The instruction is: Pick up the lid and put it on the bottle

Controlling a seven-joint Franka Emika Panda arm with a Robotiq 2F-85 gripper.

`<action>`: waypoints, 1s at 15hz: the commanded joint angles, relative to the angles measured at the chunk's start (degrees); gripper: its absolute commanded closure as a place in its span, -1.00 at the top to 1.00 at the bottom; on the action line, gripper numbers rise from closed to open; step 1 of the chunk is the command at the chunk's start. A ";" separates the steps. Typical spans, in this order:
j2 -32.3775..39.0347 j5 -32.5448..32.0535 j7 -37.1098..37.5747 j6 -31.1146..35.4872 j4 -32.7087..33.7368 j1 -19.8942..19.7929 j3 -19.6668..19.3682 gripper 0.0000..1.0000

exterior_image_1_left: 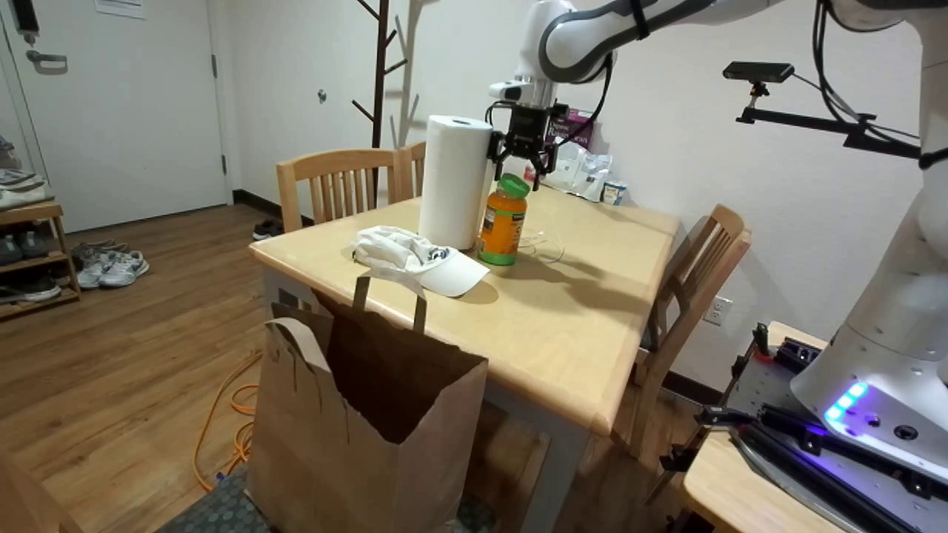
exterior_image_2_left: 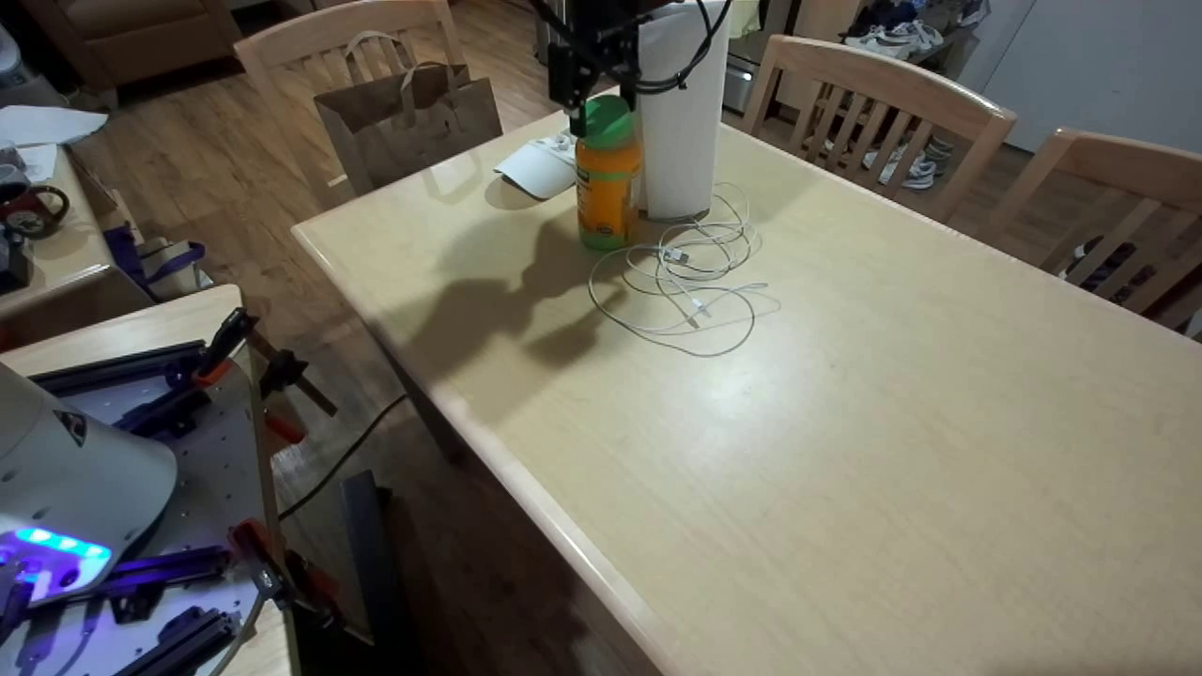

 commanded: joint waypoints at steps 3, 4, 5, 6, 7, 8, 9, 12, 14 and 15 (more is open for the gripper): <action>1.45 -0.32 -0.19 -2.15 2.24 -0.58 0.36 1.00; 1.45 -0.28 -0.21 -2.02 2.09 -0.62 0.36 1.00; 1.47 -0.26 -0.24 -1.95 2.02 -0.64 0.37 1.00; 1.36 -0.05 -0.22 -0.84 1.52 -0.75 0.41 1.00; 1.07 0.15 -0.08 1.18 0.71 -0.85 0.46 1.00; 0.59 0.49 0.34 4.39 -0.46 -0.93 0.55 1.00; 0.16 0.69 1.09 7.77 -1.54 -0.92 0.56 1.00; -0.12 0.47 2.67 16.21 -3.53 -0.88 0.52 1.00; -0.19 0.14 3.57 20.21 -4.97 -0.94 0.44 1.00; -0.20 0.08 3.90 21.16 -5.40 -0.98 0.46 1.00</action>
